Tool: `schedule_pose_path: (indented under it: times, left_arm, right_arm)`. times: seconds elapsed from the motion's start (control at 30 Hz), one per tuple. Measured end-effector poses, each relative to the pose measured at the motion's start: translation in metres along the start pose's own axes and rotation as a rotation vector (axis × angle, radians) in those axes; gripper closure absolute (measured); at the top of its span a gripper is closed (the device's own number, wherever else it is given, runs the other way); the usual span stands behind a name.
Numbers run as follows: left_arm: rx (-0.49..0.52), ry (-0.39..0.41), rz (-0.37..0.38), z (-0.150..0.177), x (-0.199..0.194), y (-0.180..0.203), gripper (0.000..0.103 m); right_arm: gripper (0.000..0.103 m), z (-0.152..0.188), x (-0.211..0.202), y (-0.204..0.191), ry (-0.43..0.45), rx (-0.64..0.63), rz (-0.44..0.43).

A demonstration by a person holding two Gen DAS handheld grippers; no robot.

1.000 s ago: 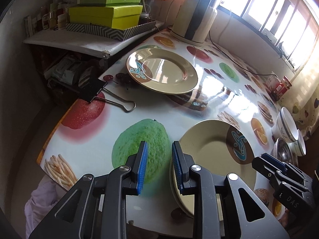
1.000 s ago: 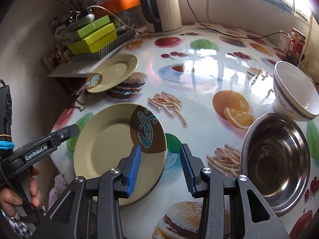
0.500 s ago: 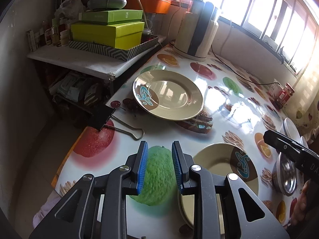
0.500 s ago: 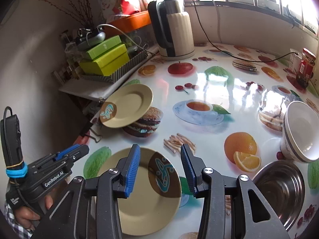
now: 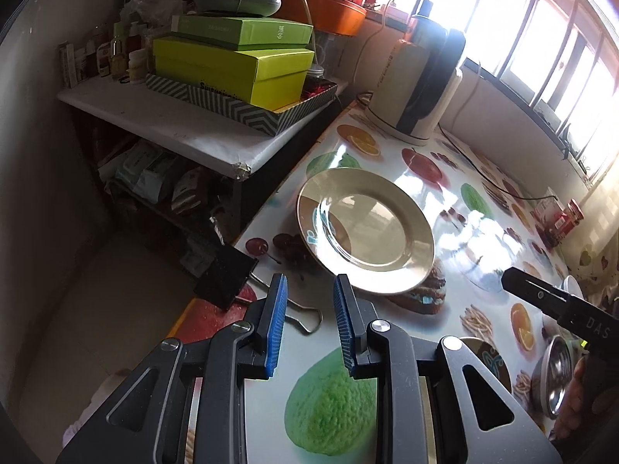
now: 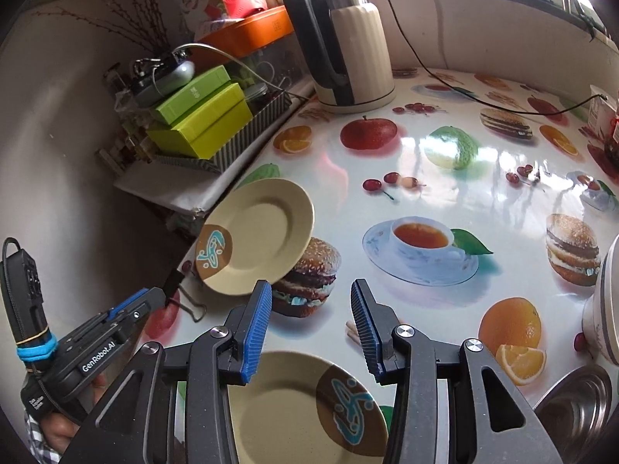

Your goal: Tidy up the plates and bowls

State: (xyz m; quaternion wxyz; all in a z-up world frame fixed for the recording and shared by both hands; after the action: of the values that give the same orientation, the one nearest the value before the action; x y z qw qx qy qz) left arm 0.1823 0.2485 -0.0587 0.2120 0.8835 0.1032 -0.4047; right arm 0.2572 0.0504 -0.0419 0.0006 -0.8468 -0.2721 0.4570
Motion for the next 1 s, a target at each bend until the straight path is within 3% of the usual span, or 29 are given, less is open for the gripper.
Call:
schedule_pose_path:
  times: [0.33, 0.6, 0.7, 1.0]
  left_arm:
    - [-0.068, -0.049, 0.065, -0.021, 0.022, -0.003, 0.077]
    - [-0.061, -0.060, 0.035, -0.037, 0.042, -0.008, 0.077]
    - [-0.079, -0.089, 0.063, -0.040, 0.051, -0.009, 0.077]
    - [-0.094, -0.136, 0.047, -0.040, 0.074, -0.010, 0.077]
  right_arm:
    - [0.061, -0.029, 0.025, 0.005, -0.009, 0.036, -0.042]
    - [0.054, -0.043, 0.056, 0.012, -0.058, 0.052, -0.096]
    - [0.054, -0.046, 0.068, 0.019, -0.079, 0.066, -0.087]
    - [0.054, -0.049, 0.097, 0.023, -0.130, 0.057, -0.105]
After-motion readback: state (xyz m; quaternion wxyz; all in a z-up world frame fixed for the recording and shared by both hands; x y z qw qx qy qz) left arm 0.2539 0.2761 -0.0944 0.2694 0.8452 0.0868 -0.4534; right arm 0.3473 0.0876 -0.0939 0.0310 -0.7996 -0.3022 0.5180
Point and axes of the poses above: each gripper's, at about its wrist camera, not at the fingertips, and x roughly the way its jaws point, y to its right, z to its underside, the point moved 7 cm from there along x, roughly the way its jaws point, and after that the axes turned 5 degrees about -x, right-handed, at the moved point
